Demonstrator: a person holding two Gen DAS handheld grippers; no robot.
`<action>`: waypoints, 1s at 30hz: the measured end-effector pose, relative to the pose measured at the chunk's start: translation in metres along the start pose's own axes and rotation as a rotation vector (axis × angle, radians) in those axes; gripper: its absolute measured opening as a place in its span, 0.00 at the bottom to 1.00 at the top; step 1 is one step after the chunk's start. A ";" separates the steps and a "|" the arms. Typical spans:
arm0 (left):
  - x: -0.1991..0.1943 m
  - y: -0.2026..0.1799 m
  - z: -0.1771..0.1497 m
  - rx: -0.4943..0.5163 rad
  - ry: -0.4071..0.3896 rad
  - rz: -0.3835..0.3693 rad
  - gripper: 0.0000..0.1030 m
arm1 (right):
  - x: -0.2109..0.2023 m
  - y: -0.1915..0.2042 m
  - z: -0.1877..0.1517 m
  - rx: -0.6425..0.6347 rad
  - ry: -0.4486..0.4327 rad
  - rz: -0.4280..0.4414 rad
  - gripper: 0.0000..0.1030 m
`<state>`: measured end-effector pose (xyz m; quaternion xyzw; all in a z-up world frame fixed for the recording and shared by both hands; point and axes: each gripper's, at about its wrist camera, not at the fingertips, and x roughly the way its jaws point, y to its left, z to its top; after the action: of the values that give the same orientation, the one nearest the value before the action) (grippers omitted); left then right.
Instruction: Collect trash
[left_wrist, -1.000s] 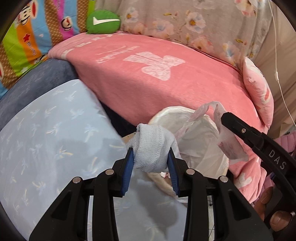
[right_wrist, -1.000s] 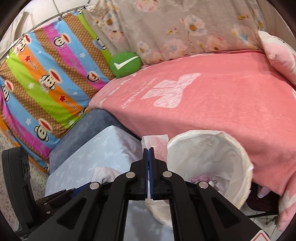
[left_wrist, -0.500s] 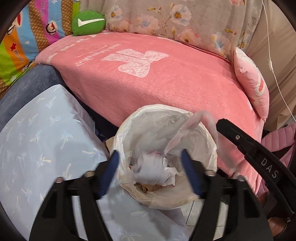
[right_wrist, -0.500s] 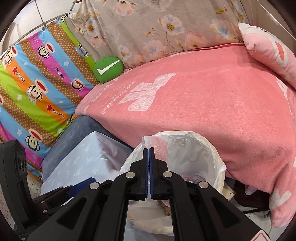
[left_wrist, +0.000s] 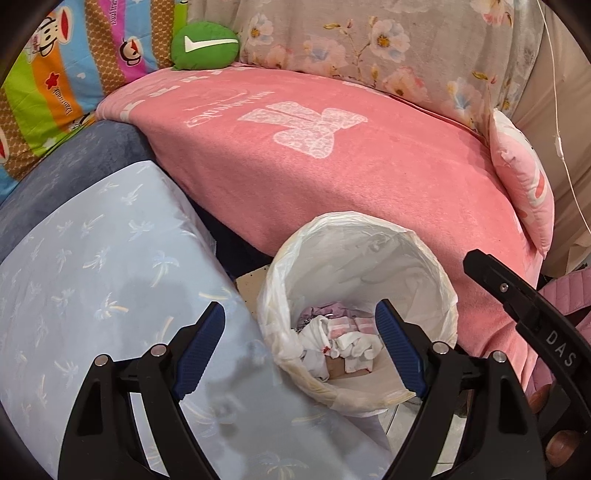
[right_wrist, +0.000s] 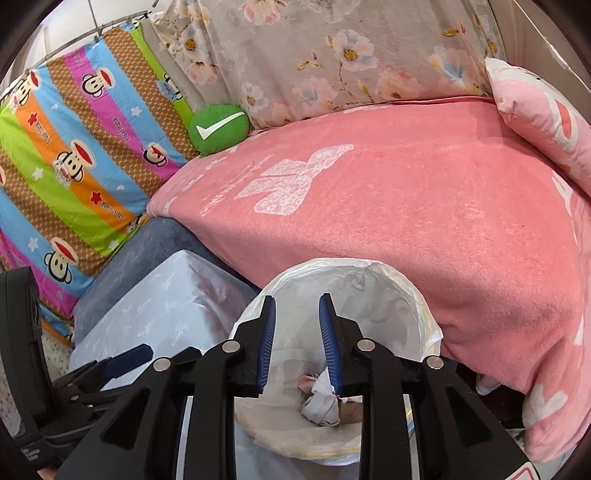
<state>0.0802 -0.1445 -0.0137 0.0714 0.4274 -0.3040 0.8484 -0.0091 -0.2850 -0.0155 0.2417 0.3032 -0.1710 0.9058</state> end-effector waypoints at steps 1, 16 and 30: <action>-0.001 0.002 -0.001 -0.004 -0.001 0.006 0.77 | -0.001 0.003 -0.002 -0.021 0.008 -0.009 0.27; -0.016 0.023 -0.025 -0.029 -0.026 0.115 0.88 | -0.016 0.038 -0.033 -0.171 0.033 -0.085 0.60; -0.024 0.032 -0.043 -0.045 -0.029 0.162 0.89 | -0.023 0.046 -0.049 -0.189 0.061 -0.135 0.83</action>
<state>0.0588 -0.0911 -0.0265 0.0820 0.4146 -0.2259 0.8777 -0.0285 -0.2167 -0.0203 0.1393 0.3608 -0.1947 0.9014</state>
